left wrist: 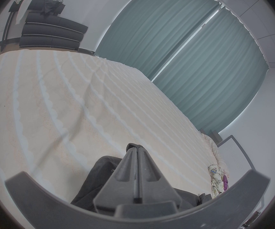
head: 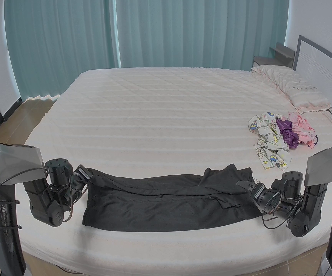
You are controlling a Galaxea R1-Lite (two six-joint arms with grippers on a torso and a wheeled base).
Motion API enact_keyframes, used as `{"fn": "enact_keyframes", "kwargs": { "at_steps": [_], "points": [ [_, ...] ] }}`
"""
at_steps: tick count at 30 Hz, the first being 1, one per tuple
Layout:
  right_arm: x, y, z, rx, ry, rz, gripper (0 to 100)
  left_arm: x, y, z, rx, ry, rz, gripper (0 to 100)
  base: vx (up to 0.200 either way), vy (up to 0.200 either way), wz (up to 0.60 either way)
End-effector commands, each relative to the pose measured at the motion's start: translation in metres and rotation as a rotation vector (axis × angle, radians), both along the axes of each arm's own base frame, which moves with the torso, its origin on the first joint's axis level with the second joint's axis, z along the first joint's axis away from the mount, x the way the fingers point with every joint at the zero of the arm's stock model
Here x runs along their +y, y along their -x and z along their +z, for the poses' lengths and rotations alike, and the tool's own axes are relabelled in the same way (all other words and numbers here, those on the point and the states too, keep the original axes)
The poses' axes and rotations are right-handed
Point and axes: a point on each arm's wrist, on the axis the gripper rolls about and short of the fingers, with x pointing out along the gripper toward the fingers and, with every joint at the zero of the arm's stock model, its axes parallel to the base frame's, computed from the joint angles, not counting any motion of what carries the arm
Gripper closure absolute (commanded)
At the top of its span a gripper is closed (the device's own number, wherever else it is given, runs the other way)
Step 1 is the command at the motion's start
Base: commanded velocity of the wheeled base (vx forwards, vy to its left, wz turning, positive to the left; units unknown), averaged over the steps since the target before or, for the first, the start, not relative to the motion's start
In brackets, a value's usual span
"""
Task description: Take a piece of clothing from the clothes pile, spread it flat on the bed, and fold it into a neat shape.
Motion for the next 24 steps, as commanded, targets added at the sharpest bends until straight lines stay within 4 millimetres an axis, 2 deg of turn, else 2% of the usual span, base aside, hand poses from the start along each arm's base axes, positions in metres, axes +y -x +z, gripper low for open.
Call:
{"fn": "enact_keyframes", "kwargs": {
  "at_steps": [1, 8, 20, 24],
  "points": [
    [0.014, -0.007, 0.0, -0.032, 0.003, 0.012, 0, 0.0, 0.0, 0.001, -0.005, 0.008, 0.003, 100, 0.0, 0.0, 0.0],
    [0.025, -0.026, -0.023, -0.005, 0.025, -0.005, 0, 0.001, -0.001, 0.003, -0.014, 0.011, 0.006, 100, 0.0, 0.0, 0.0],
    [0.031, -0.034, -0.026, 0.001, 0.044, -0.031, 0, 0.001, -0.001, 0.003, -0.013, 0.009, 0.007, 100, 0.0, 0.0, 0.0],
    [0.034, -0.048, -0.033, -0.013, 0.047, -0.046, 0, 0.001, -0.002, 0.004, -0.016, 0.009, 0.009, 100, 0.0, 0.0, 0.0]
  ]
}}
